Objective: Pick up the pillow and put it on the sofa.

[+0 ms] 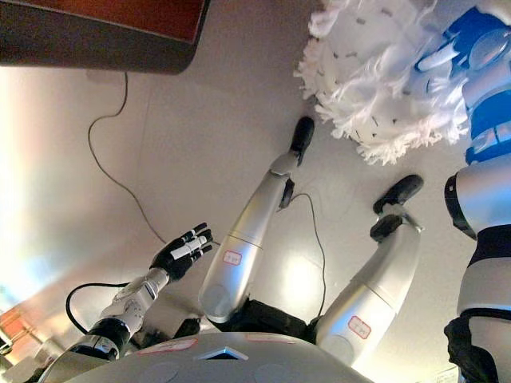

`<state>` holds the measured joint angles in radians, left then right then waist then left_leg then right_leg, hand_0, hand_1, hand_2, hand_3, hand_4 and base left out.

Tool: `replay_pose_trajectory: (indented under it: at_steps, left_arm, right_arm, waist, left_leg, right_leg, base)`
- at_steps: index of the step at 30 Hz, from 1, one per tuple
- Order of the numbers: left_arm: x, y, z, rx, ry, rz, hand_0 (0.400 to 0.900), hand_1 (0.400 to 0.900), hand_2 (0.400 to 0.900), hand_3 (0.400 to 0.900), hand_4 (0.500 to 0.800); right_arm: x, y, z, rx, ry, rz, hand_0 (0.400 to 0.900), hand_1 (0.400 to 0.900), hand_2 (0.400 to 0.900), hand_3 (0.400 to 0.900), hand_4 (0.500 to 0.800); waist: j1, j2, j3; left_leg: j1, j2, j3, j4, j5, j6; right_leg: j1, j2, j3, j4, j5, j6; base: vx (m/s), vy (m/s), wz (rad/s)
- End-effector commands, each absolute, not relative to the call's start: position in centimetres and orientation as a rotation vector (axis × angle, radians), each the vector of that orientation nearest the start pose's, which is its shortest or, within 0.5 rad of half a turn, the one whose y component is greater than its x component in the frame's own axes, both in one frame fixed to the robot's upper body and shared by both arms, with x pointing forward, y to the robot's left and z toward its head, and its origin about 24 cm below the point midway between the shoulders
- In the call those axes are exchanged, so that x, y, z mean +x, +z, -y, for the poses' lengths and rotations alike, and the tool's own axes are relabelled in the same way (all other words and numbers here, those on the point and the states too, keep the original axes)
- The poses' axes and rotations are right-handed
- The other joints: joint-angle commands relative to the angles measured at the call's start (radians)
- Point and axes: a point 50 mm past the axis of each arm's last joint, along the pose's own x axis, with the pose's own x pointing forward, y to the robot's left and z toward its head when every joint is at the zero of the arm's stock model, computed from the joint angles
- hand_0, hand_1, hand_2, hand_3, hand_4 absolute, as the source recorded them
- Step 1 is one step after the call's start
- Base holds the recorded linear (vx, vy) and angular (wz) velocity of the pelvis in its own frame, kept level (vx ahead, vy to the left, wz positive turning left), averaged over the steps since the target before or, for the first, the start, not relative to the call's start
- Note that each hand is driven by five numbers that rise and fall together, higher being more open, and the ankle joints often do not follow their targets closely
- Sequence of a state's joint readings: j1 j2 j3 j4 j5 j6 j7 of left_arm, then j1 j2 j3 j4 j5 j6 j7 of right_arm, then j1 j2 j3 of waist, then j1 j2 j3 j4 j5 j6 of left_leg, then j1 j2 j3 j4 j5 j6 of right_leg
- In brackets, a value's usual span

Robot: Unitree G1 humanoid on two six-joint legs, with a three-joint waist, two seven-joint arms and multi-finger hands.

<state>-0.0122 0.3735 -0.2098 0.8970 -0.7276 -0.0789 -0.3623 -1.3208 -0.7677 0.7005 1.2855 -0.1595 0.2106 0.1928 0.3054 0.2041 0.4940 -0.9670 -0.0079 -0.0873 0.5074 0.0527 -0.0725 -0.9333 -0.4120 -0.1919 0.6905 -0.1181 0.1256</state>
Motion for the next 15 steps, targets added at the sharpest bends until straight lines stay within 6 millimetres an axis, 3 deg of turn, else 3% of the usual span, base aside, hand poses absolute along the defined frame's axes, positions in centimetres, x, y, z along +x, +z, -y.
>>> replay_pose_trajectory:
  at_steps: [1, 10, 14, 15]
  left_arm:
    - [14.1, -11.5, -28.1, -0.279, 0.112, -0.830, 0.900, 0.900, 0.900, 0.900, 0.800]
    - [14.7, -11.2, -29.5, -0.215, 0.168, -0.870, 0.900, 0.900, 0.900, 0.900, 0.800]
    - [14.9, -11.2, -29.7, -0.203, 0.193, -0.877, 0.900, 0.900, 0.900, 0.900, 0.800]
    - [15.0, -11.1, -29.8, -0.199, 0.197, -0.873, 0.900, 0.900, 0.900, 0.900, 0.800]
  right_arm:
    - [39.1, 27.0, 31.7, -1.135, -0.235, -0.284, 0.400, 0.400, 0.400, 0.400, 0.500]
    - [39.4, 22.0, 30.0, -1.079, -0.014, -0.330, 0.400, 0.400, 0.400, 0.400, 0.500]
    - [39.4, 21.0, 29.3, -1.088, 0.043, -0.311, 0.400, 0.400, 0.400, 0.400, 0.500]
    - [39.4, 21.1, 29.2, -1.091, 0.053, -0.303, 0.400, 0.400, 0.400, 0.400, 0.500]
  waist:
    - [-0.007, 0.016, 0.026]
    - [-0.026, -0.084, 0.026]
    - [-0.032, -0.116, 0.026]
    - [-0.034, -0.124, 0.026]
  left_leg:
    - [0.117, 0.127, -0.016, -0.058, -0.021, -0.033]
    - [0.284, 0.156, -0.019, -0.014, -0.072, -0.030]
    - [0.353, 0.166, -0.021, -0.020, -0.082, -0.029]
    - [0.354, 0.162, -0.022, -0.038, -0.049, -0.024]
  right_leg:
    - [0.068, -0.048, 0.030, -0.089, 0.089, 0.036]
    - [0.285, -0.037, -0.016, -0.120, 0.089, 0.038]
    - [0.374, -0.027, -0.032, -0.150, 0.089, 0.041]
    - [0.386, -0.025, -0.044, -0.181, 0.120, 0.032]
  base:
    - [0.01, -0.060, -0.04]
    - [0.06, -0.072, -0.04]
    - [0.07, -0.061, 0.00]
    - [0.01, -0.059, 0.03]
